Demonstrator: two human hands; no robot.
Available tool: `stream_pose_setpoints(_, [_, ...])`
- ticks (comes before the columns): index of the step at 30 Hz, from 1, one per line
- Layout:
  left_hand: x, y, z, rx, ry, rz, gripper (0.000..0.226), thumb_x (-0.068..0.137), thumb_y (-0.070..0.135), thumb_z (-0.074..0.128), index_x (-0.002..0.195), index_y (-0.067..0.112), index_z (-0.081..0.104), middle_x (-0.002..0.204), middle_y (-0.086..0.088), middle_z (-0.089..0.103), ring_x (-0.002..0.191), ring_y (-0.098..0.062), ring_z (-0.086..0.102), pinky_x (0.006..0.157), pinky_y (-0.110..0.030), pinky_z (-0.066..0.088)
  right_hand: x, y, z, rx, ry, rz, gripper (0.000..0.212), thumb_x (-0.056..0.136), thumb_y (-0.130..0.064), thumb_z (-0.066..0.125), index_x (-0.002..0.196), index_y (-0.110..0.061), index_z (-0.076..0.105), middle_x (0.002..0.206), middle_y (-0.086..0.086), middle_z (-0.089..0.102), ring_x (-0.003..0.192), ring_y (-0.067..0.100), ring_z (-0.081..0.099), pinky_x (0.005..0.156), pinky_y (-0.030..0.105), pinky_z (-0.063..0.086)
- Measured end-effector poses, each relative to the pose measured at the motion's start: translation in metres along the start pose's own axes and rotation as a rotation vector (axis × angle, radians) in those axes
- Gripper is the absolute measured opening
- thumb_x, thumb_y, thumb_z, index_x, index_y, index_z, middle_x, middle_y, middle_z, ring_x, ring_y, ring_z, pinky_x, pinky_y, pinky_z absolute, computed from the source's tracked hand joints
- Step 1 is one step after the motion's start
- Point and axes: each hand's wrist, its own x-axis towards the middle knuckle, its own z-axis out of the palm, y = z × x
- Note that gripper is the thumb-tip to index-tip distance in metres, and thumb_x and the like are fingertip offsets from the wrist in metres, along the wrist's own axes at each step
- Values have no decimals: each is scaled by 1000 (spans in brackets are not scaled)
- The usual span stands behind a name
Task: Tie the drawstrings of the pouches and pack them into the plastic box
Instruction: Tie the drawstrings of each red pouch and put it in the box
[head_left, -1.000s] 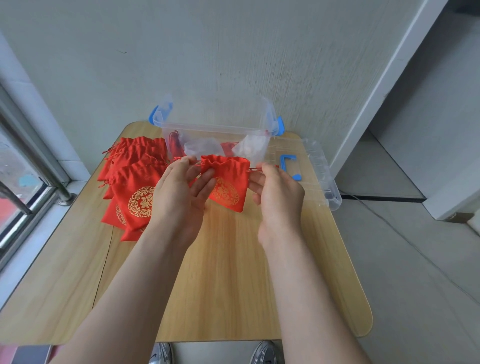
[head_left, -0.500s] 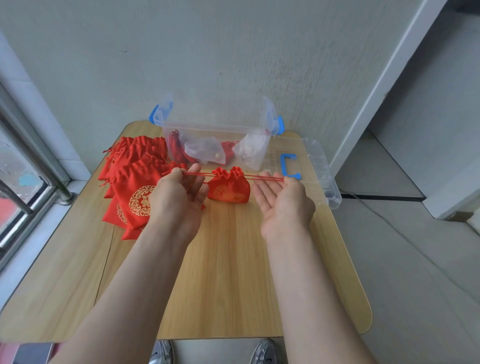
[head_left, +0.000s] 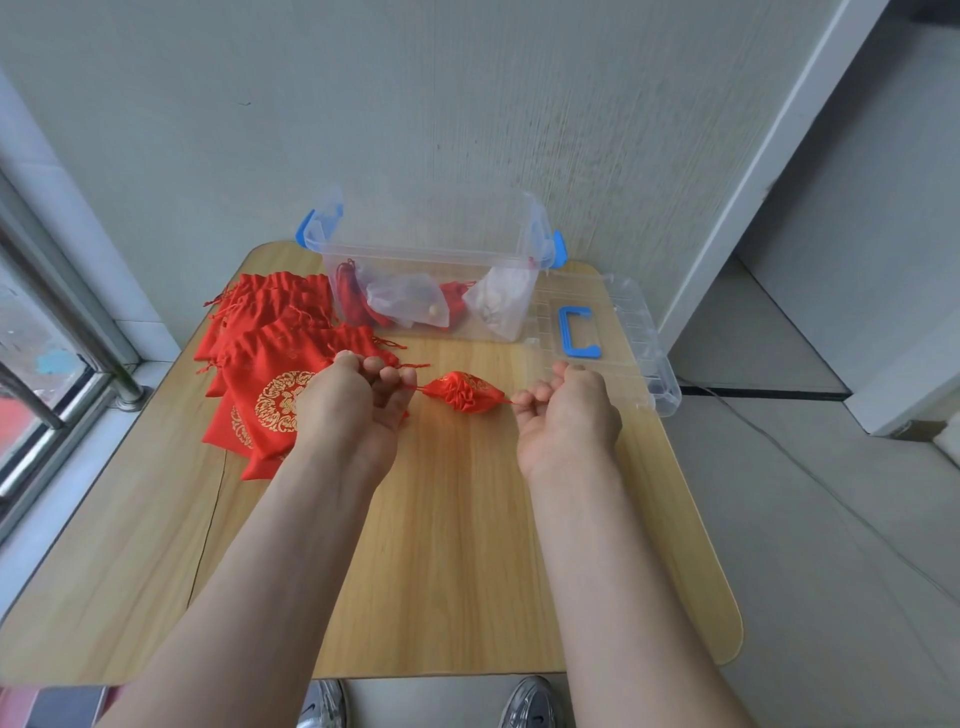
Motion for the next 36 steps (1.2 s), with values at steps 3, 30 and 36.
stream_pose_setpoints(3, [0, -2, 0, 50, -31, 34, 24, 113, 18, 46, 91, 12, 55, 60, 2, 54, 45, -10, 53, 54, -27, 57, 0, 0, -1, -52, -69, -75, 16, 103, -14, 62, 98, -3, 72, 66, -4, 49, 49, 10, 39, 50, 25, 40])
stream_pose_setpoints(30, [-12, -9, -12, 957, -331, 64, 25, 106, 31, 64, 114, 7, 69, 106, -11, 80, 72, -16, 74, 59, -30, 59, 22, 29, -12, -891, -399, -265, 17, 101, -24, 66, 93, -16, 79, 87, 1, 81, 83, 18, 79, 73, 33, 61])
stream_pose_setpoints(36, [-10, -8, -11, 996, -444, 154, 20, 104, 22, 67, 107, 3, 74, 93, -8, 77, 68, -12, 67, 68, -33, 60, 14, 25, -12, -962, -465, -436, 21, 101, -28, 71, 82, -26, 80, 84, -9, 79, 90, 7, 74, 78, 20, 56])
